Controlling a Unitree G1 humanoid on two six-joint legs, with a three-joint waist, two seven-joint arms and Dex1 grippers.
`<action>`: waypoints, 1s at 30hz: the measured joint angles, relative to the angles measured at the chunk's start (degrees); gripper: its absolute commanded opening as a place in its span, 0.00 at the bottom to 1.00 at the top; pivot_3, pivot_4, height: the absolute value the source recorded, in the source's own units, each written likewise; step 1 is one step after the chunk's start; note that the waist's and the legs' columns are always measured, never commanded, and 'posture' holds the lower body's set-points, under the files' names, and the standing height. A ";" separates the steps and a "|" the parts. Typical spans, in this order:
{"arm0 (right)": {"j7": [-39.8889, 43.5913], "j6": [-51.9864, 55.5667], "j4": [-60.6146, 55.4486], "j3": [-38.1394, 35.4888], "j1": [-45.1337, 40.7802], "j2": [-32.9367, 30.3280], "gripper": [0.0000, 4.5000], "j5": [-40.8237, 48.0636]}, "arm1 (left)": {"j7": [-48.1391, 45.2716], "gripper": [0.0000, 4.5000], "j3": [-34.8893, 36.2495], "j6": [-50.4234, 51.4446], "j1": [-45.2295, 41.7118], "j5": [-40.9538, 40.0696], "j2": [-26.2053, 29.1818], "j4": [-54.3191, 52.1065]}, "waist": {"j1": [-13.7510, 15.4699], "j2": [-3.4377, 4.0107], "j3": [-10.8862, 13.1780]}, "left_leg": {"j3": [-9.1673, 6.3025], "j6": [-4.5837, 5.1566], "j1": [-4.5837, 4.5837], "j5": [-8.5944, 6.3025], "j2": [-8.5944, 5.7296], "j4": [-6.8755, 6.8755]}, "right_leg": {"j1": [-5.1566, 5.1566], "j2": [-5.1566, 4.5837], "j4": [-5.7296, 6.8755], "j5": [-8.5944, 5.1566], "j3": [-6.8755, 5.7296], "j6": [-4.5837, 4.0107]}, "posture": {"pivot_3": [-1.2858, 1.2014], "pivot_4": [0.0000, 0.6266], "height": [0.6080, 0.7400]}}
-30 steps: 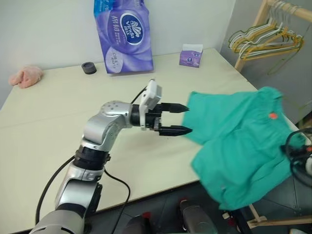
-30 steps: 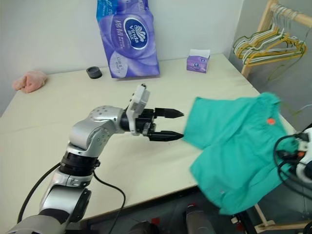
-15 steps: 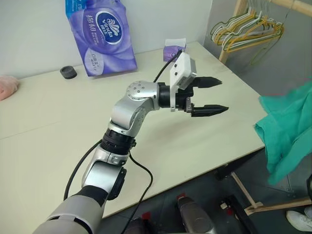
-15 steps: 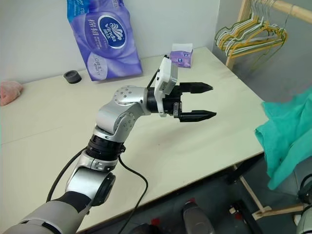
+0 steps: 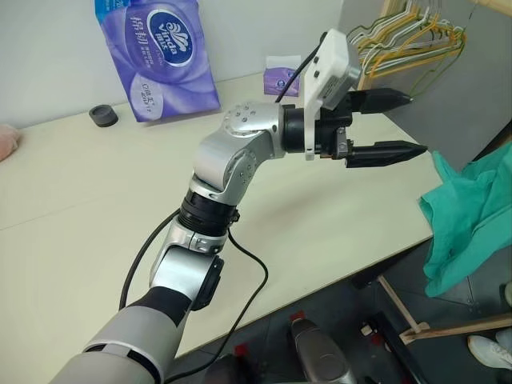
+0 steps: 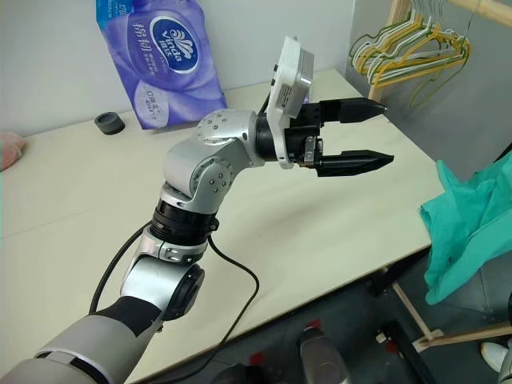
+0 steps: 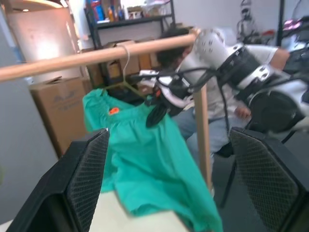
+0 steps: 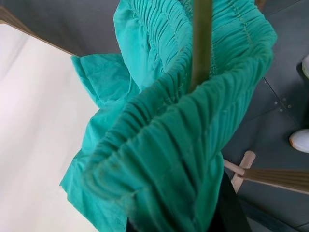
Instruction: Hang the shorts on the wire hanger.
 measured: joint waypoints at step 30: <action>-5.55 -41.81 -21.76 10.34 8.37 5.05 0.99 -6.54 | -1.17 0.94 -1.07 -0.97 0.74 3.65 0.79 3.77 | -1.73 0.17 -0.07 | 0.08 -0.03 0.04 0.02 -0.01 -0.04 | -0.03 -0.05 0.06 -0.03 0.05 0.16 | 0.37 0.25 1.00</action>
